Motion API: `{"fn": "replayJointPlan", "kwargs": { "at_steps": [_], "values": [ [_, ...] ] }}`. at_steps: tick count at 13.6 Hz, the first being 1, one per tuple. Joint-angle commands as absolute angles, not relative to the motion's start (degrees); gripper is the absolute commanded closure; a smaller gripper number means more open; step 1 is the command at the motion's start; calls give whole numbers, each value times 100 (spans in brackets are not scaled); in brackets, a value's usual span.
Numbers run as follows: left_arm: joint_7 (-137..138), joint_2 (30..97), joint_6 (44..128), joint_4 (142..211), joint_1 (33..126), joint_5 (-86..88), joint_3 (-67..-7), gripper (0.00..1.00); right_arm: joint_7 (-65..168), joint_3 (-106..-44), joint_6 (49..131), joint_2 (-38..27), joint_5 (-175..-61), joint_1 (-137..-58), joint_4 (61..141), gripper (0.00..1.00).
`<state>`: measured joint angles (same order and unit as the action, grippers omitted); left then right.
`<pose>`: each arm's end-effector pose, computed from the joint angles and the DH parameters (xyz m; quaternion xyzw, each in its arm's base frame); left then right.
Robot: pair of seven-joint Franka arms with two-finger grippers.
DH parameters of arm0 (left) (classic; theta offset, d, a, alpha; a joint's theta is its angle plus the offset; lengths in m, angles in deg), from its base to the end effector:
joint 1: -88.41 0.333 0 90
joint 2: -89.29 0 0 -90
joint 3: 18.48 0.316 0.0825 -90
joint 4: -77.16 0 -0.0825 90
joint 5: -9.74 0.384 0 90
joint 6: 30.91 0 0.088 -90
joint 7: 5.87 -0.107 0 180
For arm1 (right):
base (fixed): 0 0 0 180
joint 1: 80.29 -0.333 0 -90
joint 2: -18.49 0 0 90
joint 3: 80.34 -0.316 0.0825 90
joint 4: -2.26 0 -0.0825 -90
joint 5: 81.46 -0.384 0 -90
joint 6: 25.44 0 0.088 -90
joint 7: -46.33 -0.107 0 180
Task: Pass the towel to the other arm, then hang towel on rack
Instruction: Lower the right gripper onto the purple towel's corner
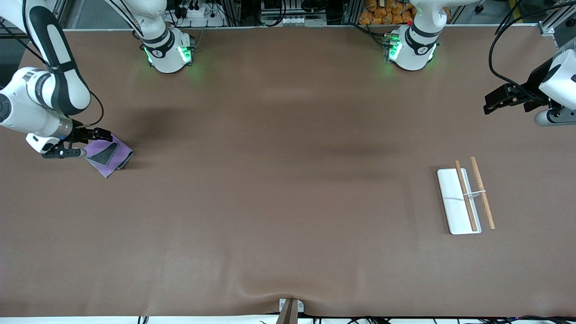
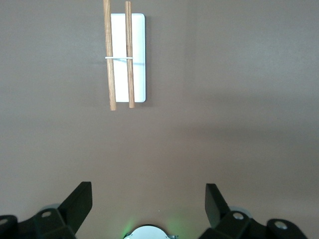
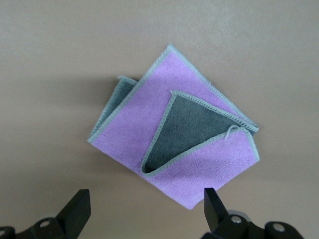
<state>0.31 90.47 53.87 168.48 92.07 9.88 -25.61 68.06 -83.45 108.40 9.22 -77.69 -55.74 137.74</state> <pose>0.5368 -0.0330 0.6174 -0.9986 -0.0237 0.0465 0.0064 0.4536 -0.1788 0.2440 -0.9950 -0.0275 0.0944 0.0190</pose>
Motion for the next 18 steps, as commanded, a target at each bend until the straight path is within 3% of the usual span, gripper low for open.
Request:
{"fn": "replayJointPlan", "kwargs": {
  "at_steps": [1, 6, 10, 18],
  "values": [
    [73, 9070, 5488, 16910, 9218, 1097, -2604, 0, 6927, -8429, 11070, 760, -7680, -5409, 13840, 0],
    [73, 9070, 5532, 16927, 9218, 1097, -2631, 0, 6945, -8421, 11290, 496, -7662, -5409, 13857, 17],
    [73, 9070, 5576, 16971, 9227, 1097, -2631, 0, 7068, -8421, 11422, 390, -7592, -5401, 13962, 17],
    [64, 9087, 5619, 16998, 9245, 1089, -2631, 0, 7348, -8421, 11940, 232, -7574, -5225, 14156, 33]
  ]
}}
